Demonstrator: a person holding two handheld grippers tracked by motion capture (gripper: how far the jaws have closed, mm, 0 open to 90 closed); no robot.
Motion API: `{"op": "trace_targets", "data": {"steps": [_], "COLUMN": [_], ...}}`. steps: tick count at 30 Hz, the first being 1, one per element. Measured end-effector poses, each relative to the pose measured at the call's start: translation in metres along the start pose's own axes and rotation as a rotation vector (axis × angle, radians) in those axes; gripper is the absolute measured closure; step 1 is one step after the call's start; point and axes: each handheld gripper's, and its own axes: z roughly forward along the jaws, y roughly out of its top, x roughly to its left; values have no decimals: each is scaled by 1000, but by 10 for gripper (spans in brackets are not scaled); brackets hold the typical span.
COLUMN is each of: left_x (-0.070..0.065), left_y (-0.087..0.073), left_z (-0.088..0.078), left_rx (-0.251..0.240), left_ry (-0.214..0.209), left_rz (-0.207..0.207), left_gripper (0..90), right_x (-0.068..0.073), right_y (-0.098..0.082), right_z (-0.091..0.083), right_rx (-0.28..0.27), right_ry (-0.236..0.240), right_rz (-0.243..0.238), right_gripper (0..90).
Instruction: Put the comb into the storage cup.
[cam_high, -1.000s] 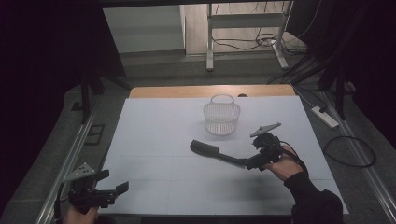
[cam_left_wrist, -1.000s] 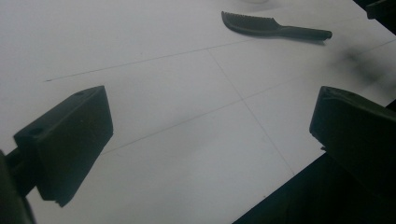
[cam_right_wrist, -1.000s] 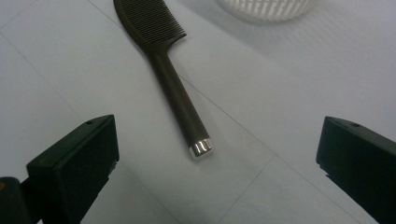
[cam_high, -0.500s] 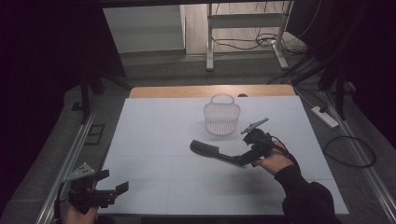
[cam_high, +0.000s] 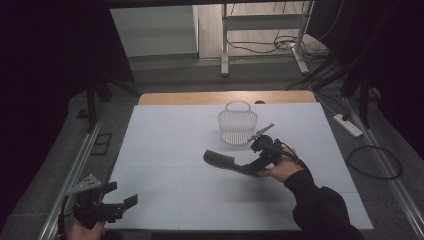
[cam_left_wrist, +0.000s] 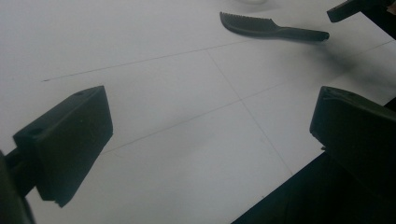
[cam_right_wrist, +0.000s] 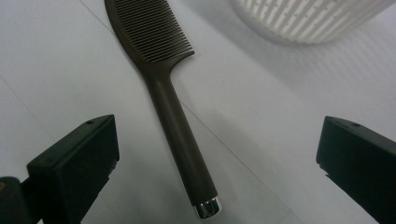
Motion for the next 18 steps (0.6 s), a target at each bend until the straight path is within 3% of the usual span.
{"op": "trace_targets", "data": {"steps": [7,9,10,11,12,13,15,16,17,18], "left_x": [0,0,0,0,0,0,0,0,0,0], "left_y": [0,0,0,0,0,0,0,0,0,0], "left_z": [0,0,0,0,0,0,0,0,0,0], "left_rx": [-1,-1,-1,-1,-1,-1,-1,-1,-1,-1], "left_ry": [-2,-2,-2,-3,-2,-2,-3,-3,-3,-3], "left_rz": [-1,-1,-1,-2,-2,-2,-2,-2,-1,-2], "left_gripper": [0,0,0,0,0,0,0,0,0,0], "right_x": [-1,-2,-3,-3,-4,-4,-5,-5,-6,-7], "right_y": [7,8,9,9,10,10,11,11,11,11], "right_z": [5,6,7,7,7,7,8,8,9,9], "right_rx": [20,18,23,23,31,31,44,44,46,52], "right_ry": [16,23,41,41,39,39,55,55,62,67], "right_rz": [6,5,-2,-2,-13,-13,-28,-28,-31,-33], "right_gripper": [12,113,223,223,351,351,526,526,589,717]}}
